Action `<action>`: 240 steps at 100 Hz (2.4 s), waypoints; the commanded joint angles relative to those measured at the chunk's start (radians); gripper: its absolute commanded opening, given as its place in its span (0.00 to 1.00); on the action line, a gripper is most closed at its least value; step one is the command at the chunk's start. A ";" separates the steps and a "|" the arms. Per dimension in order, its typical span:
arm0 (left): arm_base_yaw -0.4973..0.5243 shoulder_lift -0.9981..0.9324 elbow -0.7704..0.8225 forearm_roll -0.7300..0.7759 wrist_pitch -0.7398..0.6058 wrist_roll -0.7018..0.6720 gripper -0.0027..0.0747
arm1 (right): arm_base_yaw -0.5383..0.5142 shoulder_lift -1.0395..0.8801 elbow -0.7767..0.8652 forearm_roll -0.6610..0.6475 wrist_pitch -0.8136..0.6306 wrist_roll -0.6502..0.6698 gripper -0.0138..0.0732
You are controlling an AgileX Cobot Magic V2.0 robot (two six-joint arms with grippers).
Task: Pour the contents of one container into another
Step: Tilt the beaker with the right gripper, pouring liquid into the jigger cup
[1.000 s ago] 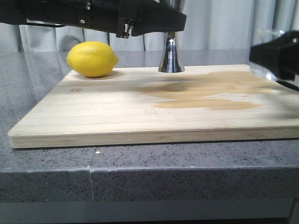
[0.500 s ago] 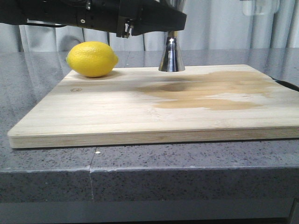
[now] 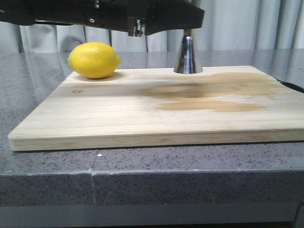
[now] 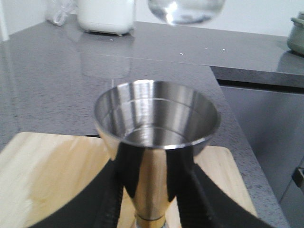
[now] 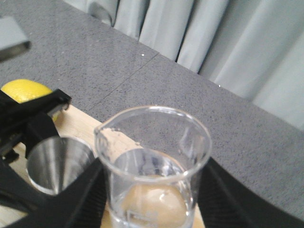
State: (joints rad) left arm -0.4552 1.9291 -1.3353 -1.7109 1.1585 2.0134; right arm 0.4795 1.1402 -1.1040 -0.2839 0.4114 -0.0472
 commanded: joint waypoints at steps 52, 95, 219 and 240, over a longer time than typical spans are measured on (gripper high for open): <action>-0.016 -0.053 -0.023 -0.059 0.103 0.003 0.26 | 0.055 0.067 -0.137 -0.041 0.026 -0.473 0.52; -0.016 -0.053 -0.023 -0.059 0.103 0.003 0.26 | 0.055 0.067 -0.137 -0.058 0.030 -0.666 0.52; -0.016 -0.053 -0.023 -0.059 0.103 0.003 0.26 | 0.055 0.078 -0.137 -0.322 -0.063 -0.665 0.52; -0.016 -0.053 -0.023 -0.059 0.103 0.003 0.26 | 0.055 0.078 -0.137 -0.367 -0.065 -0.667 0.52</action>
State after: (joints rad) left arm -0.4656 1.9291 -1.3353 -1.6970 1.1624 2.0151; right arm 0.5353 1.2413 -1.2027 -0.6008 0.4250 -0.7058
